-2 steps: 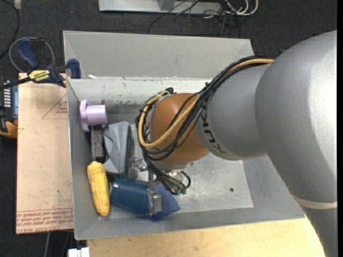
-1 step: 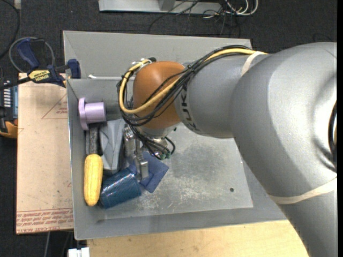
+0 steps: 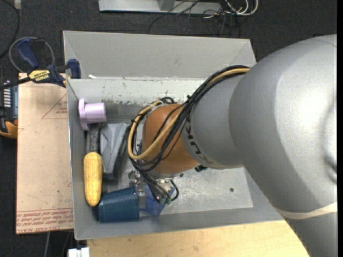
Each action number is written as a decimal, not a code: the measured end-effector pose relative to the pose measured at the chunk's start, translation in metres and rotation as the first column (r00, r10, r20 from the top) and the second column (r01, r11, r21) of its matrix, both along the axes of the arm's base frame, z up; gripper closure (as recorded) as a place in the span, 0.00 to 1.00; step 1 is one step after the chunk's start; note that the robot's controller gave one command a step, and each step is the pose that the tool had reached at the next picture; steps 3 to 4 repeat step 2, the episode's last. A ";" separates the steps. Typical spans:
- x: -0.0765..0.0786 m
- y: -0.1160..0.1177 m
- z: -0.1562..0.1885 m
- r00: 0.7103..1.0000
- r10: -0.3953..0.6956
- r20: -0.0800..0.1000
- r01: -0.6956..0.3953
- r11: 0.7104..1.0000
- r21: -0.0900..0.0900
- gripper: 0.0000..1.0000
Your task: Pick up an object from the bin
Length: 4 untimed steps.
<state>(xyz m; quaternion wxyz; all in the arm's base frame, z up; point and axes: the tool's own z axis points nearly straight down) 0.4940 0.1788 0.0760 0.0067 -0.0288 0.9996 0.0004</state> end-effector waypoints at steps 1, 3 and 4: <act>0.000 0.000 0.000 1.000 0.000 0.000 0.000 1.000 0.000 1.00; -0.001 0.000 0.019 1.000 0.000 -0.003 0.000 1.000 0.000 1.00; -0.001 0.000 0.019 1.000 0.000 -0.003 0.000 1.000 0.000 1.00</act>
Offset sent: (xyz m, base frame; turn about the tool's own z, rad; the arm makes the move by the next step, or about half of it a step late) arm -0.0001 -0.0002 0.0426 0.0000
